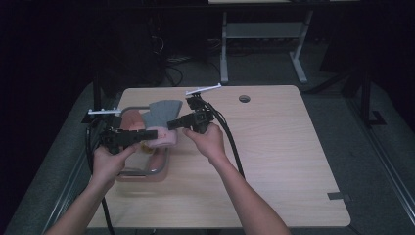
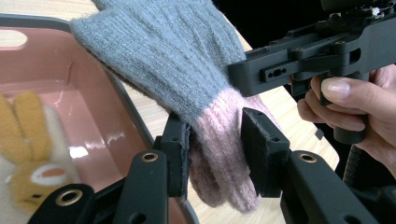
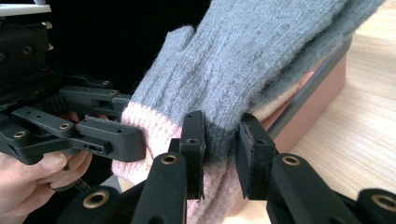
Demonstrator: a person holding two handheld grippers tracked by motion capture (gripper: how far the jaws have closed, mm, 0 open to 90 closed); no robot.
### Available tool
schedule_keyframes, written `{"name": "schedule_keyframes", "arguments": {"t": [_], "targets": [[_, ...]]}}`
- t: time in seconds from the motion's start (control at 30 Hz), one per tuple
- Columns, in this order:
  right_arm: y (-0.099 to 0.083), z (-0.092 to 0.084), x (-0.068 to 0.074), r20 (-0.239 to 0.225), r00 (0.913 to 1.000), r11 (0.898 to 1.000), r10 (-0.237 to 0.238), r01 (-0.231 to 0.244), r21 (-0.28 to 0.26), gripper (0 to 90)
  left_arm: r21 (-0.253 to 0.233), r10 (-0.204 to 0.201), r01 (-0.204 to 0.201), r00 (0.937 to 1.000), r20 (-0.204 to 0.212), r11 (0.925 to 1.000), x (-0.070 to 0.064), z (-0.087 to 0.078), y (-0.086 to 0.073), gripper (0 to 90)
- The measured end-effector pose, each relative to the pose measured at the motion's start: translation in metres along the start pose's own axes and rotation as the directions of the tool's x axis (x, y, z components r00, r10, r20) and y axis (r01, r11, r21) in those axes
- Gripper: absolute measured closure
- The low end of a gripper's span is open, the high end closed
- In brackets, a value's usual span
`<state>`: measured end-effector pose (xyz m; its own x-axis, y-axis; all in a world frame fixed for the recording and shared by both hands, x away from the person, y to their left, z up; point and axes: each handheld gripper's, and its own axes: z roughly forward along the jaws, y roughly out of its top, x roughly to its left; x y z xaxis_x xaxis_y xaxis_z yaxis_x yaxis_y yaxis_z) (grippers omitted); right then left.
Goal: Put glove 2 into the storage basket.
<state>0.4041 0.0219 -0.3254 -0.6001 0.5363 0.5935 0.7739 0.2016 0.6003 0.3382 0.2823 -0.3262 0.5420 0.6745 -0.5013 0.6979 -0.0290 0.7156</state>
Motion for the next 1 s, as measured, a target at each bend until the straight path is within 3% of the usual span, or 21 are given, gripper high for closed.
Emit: {"name": "schedule_keyframes", "arguments": {"t": [1.0], "targets": [[0.011,0.038,0.018,-0.036,0.9991,0.999,-0.021,0.022,0.024,74.1,-0.003,-0.019,0.019,0.9990,-0.042,0.9998,0.027,-0.032,-0.007,63.5]]}}
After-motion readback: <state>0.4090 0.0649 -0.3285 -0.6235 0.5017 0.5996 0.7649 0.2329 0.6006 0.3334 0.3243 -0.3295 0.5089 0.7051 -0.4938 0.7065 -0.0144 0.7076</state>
